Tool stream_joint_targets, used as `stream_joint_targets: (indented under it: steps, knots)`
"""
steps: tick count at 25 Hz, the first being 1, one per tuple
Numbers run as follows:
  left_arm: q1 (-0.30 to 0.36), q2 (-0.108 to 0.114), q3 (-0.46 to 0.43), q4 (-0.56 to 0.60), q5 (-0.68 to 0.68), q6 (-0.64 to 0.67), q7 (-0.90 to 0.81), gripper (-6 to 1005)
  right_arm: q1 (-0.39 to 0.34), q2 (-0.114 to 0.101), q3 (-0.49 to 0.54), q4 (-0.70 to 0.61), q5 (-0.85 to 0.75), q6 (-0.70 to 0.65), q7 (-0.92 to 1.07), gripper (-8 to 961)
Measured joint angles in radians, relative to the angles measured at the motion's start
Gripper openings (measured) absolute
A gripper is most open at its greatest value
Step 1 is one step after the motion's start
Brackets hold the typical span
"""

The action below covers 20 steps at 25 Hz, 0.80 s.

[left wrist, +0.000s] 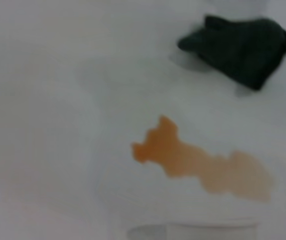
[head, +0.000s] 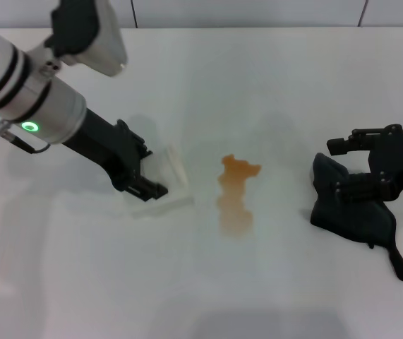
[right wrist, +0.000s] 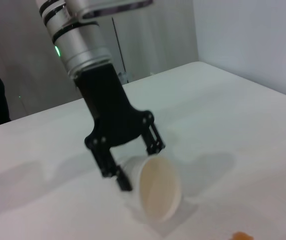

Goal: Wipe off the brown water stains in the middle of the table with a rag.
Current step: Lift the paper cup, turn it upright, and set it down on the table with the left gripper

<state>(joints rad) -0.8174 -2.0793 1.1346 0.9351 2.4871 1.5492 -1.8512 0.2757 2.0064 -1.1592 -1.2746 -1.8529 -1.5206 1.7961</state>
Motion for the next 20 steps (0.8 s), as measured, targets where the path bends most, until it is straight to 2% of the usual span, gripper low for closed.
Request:
stream_joint_targets:
  steps: [5,10,20]
  knots:
    - [0.069,-0.001,-0.086,0.067,-0.069,-0.043,0.002,621,0.002,0.000,0.001,-0.004,0.000,-0.002,0.001,797]
    - [0.161,0.002,-0.096,0.098,-0.218,-0.143,0.035,619,0.003,0.000,0.001,-0.006,0.000,-0.002,0.005,797]
    - [0.270,0.003,-0.103,0.004,-0.546,-0.272,0.243,620,0.008,0.001,0.001,0.002,0.009,0.004,0.005,796]
